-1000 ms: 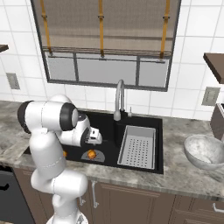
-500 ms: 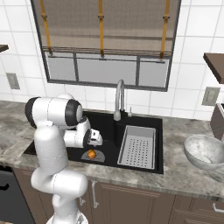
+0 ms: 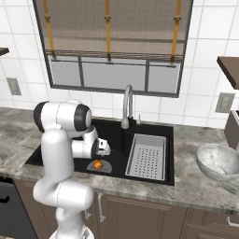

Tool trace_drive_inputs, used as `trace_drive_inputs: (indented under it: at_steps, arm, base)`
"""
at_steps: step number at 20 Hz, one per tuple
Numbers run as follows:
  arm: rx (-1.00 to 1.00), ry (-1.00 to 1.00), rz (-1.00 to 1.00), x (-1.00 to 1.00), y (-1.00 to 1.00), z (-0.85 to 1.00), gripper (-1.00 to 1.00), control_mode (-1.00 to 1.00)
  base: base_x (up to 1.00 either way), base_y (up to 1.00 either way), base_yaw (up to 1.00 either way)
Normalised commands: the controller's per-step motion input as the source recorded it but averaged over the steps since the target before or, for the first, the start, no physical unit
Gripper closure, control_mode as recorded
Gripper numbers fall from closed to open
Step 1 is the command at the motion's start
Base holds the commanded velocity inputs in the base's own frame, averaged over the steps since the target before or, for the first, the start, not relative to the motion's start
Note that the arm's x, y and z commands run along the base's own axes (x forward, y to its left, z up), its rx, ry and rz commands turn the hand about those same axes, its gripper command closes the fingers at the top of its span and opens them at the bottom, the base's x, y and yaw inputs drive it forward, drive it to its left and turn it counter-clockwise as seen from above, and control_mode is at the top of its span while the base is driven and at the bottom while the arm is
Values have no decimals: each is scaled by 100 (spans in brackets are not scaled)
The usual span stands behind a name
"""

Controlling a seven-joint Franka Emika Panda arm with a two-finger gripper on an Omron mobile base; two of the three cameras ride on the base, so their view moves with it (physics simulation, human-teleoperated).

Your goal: Remove the peach and orange from the sink. Then move the bowl and cup from the counter to the sink for washing.

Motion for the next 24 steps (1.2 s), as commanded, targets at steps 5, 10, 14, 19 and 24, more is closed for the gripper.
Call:
trace_drive_inputs:
  at_steps: [5,10,14,19,24]
  arm:
    - [0,-1,0,13,1,-14,-100,-100]
    - [0,0,-1,9,2,-15,-100,-100]
    - [0,0,-2,12,2,-16,-100,-100]
    - [0,0,-2,12,2,-17,-100,-100]
    - [0,1,-3,10,3,-19,-100,-100]
  base:
    - [0,0,0]
    - [0,0,0]
    - [0,0,0]
    - [0,0,0]
    - [0,0,0]
